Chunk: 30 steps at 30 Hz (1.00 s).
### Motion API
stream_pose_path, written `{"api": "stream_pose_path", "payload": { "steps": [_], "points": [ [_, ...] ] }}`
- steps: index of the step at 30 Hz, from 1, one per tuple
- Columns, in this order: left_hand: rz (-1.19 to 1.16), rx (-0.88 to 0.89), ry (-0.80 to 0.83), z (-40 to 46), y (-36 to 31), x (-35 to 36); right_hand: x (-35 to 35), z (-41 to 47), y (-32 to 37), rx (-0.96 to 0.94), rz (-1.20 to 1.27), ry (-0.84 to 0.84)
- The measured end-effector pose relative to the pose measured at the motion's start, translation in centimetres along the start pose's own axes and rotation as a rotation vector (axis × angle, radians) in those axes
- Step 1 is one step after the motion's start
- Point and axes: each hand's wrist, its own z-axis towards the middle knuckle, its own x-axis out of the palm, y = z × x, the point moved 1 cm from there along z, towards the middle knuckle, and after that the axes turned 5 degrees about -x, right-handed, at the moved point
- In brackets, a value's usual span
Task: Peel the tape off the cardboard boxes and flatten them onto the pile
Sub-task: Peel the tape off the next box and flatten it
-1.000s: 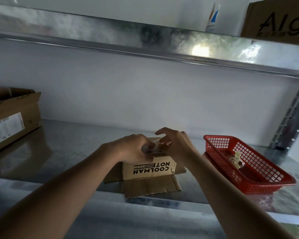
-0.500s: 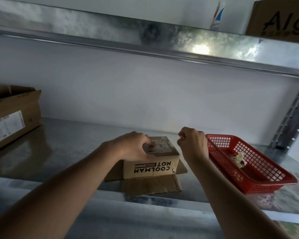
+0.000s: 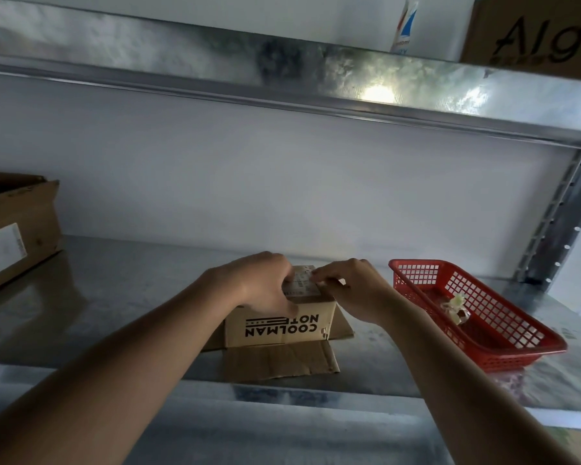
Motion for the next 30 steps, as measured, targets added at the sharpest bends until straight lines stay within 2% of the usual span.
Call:
{"api": "stream_pose_path", "payload": {
  "steps": [3, 10, 16, 21, 27, 30],
  "points": [
    [0.044, 0.026, -0.044, 0.2, -0.9, 0.3, 0.1, 0.3, 0.2, -0.021, 0.058, 0.02],
    [0.093, 0.054, -0.069, 0.3, 0.1, 0.6, 0.3, 1.0, -0.6, 0.11, 0.202, -0.166],
    [0.07, 0.052, -0.062, 0.6, 0.7, 0.1, 1.2, 0.1, -1.4, 0.302, 0.608, -0.359],
    [0.042, 0.065, -0.069, 0.9, 1.1, 0.4, 2.5, 0.4, -1.4, 0.344, 0.433, -0.335],
    [-0.022, -0.029, 0.074, 1.1, 2.5, -0.2, 3.6, 0.2, -1.0, 0.351, 1.03, -0.236],
    [-0.029, -0.093, 0.099, 1.2, 2.6, -0.3, 3.6, -0.1, -0.5, 0.343, 1.174, -0.178]
  ]
}}
